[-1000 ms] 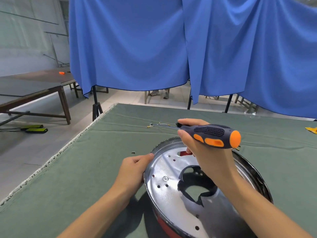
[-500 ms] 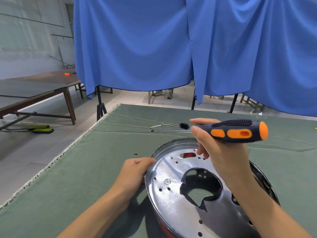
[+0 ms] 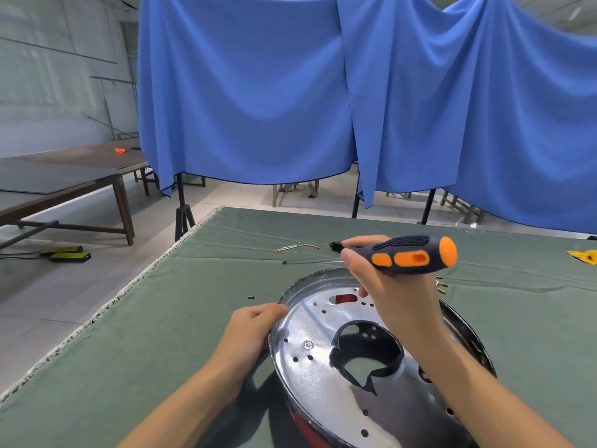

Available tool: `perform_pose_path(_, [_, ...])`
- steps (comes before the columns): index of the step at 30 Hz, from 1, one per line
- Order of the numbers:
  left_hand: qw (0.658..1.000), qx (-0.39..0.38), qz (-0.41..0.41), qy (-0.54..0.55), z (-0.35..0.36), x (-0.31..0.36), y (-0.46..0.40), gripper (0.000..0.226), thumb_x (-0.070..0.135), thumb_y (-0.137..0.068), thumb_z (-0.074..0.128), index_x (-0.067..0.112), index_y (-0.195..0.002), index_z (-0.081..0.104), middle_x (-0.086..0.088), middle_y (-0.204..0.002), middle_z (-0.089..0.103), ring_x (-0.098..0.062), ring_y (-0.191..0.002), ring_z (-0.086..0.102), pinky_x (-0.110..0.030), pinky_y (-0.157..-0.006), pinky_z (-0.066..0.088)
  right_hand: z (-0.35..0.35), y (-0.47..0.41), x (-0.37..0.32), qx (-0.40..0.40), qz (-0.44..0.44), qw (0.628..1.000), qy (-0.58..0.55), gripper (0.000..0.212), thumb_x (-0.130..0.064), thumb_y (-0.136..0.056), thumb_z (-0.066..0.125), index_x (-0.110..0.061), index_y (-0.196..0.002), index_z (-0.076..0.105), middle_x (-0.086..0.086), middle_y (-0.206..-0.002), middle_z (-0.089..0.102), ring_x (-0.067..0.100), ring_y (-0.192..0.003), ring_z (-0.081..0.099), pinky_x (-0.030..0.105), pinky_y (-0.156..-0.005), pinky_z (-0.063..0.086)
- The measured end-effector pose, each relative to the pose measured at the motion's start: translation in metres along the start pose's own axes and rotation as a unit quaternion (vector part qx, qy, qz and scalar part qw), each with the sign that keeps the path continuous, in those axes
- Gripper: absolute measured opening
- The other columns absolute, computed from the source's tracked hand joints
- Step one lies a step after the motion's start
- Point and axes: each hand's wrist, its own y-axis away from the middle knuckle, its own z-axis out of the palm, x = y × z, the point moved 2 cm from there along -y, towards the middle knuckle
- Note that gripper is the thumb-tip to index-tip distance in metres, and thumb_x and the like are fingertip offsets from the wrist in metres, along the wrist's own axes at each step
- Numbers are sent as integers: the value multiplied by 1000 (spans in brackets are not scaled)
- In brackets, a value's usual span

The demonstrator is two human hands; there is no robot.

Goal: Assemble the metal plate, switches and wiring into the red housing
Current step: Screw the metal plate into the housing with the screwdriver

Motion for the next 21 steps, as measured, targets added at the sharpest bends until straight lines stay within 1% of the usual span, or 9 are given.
perform_pose_path(2, [1000, 10, 1, 8, 1, -1, -1, 36, 24, -86, 62, -11, -82, 65, -17, -74, 55, -24, -69, 48, -36, -69, 41, -2, -4, -3, 22, -26, 999, 16, 7, -7, -82, 70, -12, -77, 71, -14, -51, 59, 4, -47, 55, 13, -52, 44])
perform_pose_path(4, [1000, 21, 5, 10, 1, -2, -2, 47, 33, -86, 63, -13, -82, 64, -17, -72, 57, -22, -65, 50, -32, -66, 43, -5, -6, -6, 58, -43, 997, 14, 9, -13, -82, 69, -11, -73, 67, -12, -51, 57, 7, -48, 54, 16, -53, 43])
perform_pose_path(6, [1000, 27, 9, 2, 1, -3, -2, 53, 42, -84, 62, -9, -77, 67, -17, -68, 60, -20, -59, 54, -24, -57, 47, -6, -6, -10, 89, -68, 993, 25, 19, -20, -80, 67, -9, -66, 58, -4, -54, 55, 11, -50, 51, 19, -53, 42])
perform_pose_path(9, [999, 28, 16, -20, 1, -5, -3, 64, 49, -86, 55, -14, -78, 63, -17, -72, 68, -20, -62, 60, -18, -57, 49, -8, -5, -18, 116, -93, 988, 36, 32, -25, -78, 65, -3, -60, 49, 8, -62, 54, 18, -54, 49, 25, -54, 41])
perform_pose_path(11, [999, 38, 18, -22, 0, -6, -4, 63, 46, -91, 52, -14, -81, 64, -21, -76, 70, -19, -62, 62, -16, -56, 50, -9, -4, -24, 134, -94, 985, 49, 41, -35, -75, 63, -2, -56, 48, 9, -61, 53, 17, -52, 48, 22, -52, 39])
perform_pose_path(14, [999, 42, 12, 0, 1, -5, -4, 53, 38, -93, 53, -11, -81, 68, -22, -78, 71, -20, -62, 63, -18, -55, 50, -10, -3, -35, 151, -99, 982, 51, 43, -45, -71, 60, -5, -59, 47, 4, -54, 51, 7, -47, 45, 11, -49, 35])
perform_pose_path(15, [999, 41, 8, 8, 1, -5, -4, 50, 36, -93, 54, -11, -82, 68, -22, -77, 70, -21, -64, 62, -21, -57, 50, -10, -2, -38, 154, -106, 981, 50, 41, -44, -71, 61, -8, -59, 47, 1, -51, 49, 5, -46, 44, 10, -49, 35])
perform_pose_path(17, [999, 38, 1, 23, 1, -4, -4, 47, 32, -93, 55, -12, -86, 67, -22, -79, 67, -24, -69, 60, -26, -61, 50, -11, -2, -44, 157, -126, 978, 56, 39, -37, -73, 64, -12, -53, 44, -8, -47, 48, 2, -46, 45, 7, -50, 35])
perform_pose_path(21, [999, 32, -1, 32, 1, -3, -2, 41, 29, -93, 56, -7, -81, 72, -26, -83, 69, -26, -70, 62, -23, -59, 54, -10, -4, -54, 153, -137, 974, 93, 39, -36, -71, 61, -16, -49, 37, -9, -48, 45, 4, -47, 42, 9, -50, 34])
